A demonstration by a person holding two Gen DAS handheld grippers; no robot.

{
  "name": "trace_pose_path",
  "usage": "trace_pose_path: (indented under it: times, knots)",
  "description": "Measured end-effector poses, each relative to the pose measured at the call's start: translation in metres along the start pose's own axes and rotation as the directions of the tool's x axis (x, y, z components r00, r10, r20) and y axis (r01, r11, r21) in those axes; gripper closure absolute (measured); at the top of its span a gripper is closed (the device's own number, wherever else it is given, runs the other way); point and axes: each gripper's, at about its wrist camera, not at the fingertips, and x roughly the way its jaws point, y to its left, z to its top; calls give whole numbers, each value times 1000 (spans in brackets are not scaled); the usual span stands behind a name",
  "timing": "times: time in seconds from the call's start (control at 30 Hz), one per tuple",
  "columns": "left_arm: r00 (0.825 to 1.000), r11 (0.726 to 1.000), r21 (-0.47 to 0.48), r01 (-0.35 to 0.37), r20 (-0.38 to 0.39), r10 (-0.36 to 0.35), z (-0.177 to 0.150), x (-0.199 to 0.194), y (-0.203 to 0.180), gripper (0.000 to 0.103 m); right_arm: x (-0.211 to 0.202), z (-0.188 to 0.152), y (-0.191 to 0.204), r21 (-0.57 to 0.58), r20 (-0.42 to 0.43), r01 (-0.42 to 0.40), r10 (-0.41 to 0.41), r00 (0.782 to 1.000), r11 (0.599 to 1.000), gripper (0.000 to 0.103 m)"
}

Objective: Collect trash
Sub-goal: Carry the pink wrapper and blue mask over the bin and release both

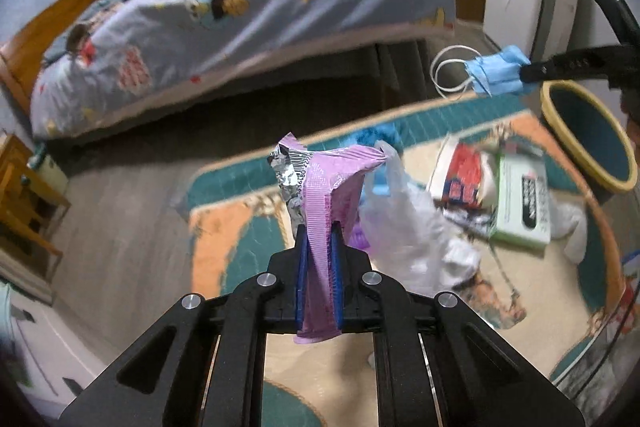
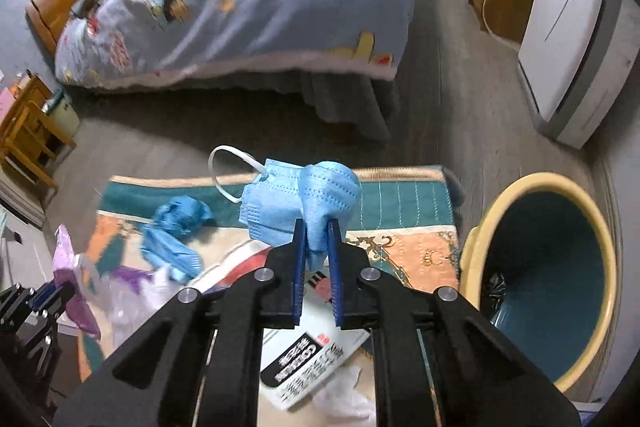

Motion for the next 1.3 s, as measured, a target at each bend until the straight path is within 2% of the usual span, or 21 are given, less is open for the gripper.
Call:
trace_pose_path:
  times: [0.1, 0.33, 0.47, 0.7, 0.97, 1.3]
  knots:
    - [999, 1000, -2, 3, 51, -3, 7, -20, -5, 92, -28, -4, 3, -15, 34, -4, 5, 999, 1000, 93]
    - [987, 996, -37, 80, 144, -74, 24, -55, -18, 92, -89, -11, 5, -42, 108, -9, 14, 994, 999, 93]
    - [979, 992, -46, 118, 170, -108, 29, -67, -27, 92, -118, -23, -5, -37, 131, -1, 6, 991, 999, 93]
    - [957, 976, -68, 208, 222, -189, 41, -81, -40, 92, -159, -48, -29, -4, 161, 32, -31, 986, 999, 93]
    - [926, 961, -16, 277, 271, -262, 63, -94, -77, 92, -150, -54, -61, 60, 150, 43, -52, 987, 997, 93]
    - [915, 955, 52, 292, 274, -295, 82, -89, -123, 92, -130, -53, -99, 109, 125, 60, -74, 989, 992, 93]
